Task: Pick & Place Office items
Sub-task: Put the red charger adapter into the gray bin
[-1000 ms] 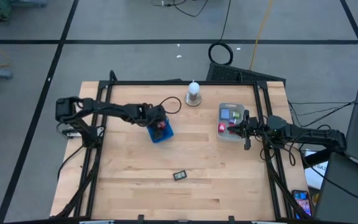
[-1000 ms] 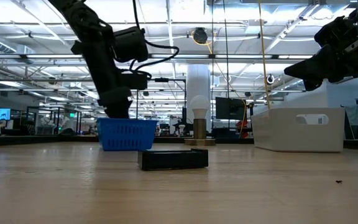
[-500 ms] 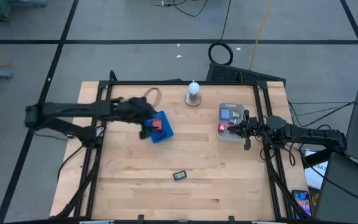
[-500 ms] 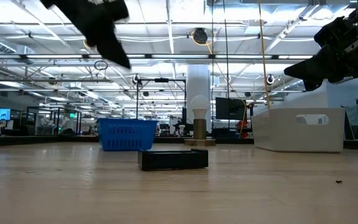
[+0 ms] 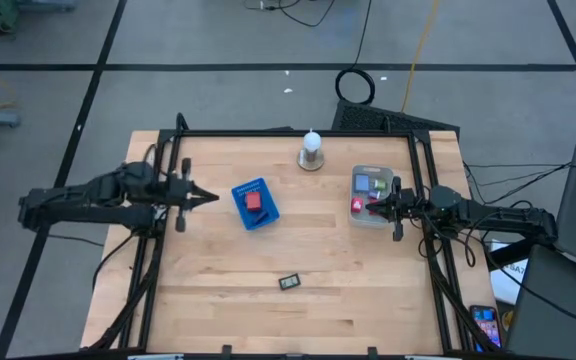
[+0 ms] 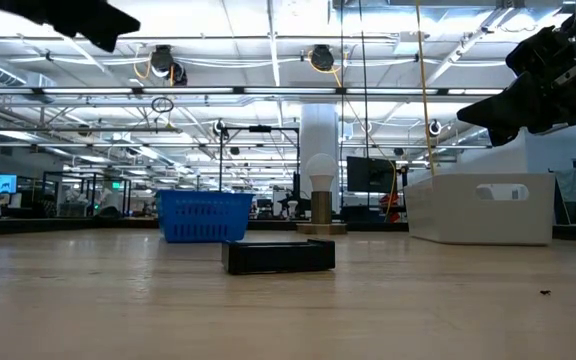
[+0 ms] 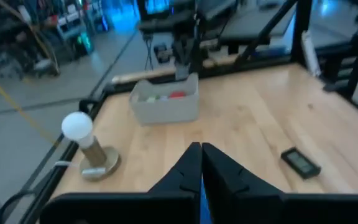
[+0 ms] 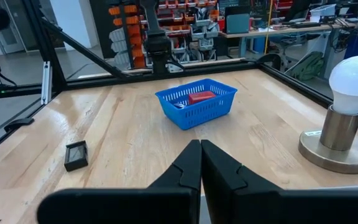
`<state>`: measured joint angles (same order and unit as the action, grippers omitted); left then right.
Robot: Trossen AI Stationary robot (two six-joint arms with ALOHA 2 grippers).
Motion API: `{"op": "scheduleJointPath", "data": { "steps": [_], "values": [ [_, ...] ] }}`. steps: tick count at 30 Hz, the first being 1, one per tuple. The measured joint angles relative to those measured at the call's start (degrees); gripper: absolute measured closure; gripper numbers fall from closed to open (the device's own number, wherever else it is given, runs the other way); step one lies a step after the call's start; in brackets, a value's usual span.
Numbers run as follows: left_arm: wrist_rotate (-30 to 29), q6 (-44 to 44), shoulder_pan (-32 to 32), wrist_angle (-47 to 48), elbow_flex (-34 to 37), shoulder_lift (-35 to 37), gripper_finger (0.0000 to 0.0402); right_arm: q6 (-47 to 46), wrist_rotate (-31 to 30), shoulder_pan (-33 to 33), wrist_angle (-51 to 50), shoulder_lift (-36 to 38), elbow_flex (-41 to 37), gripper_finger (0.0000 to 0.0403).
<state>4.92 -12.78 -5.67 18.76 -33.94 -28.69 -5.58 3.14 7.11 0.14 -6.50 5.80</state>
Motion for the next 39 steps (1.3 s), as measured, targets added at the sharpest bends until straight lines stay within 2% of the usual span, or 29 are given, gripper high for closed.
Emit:
{"op": "scheduleJointPath", "data": {
  "steps": [11,20,30,39],
  "values": [
    [2.66,4.1,-1.55,-16.4,16.48,14.32,0.04,-0.81,-0.02,0.0,-0.02,0.0,0.0,0.0403],
    [2.32,5.94,-1.55,-25.03,27.24,16.77,0.04,-0.83,-0.03,0.0,-0.04,0.0,0.0,0.0403],
    [1.15,7.33,-1.55,-28.14,33.08,16.79,0.04,-0.83,-0.09,0.0,-0.05,0.0,0.0,0.0403],
    [-0.49,7.53,-1.55,-28.25,33.12,16.79,0.0398,-0.04,-0.09,0.0,-0.04,-0.01,0.0,0.0403]
  ]
}}
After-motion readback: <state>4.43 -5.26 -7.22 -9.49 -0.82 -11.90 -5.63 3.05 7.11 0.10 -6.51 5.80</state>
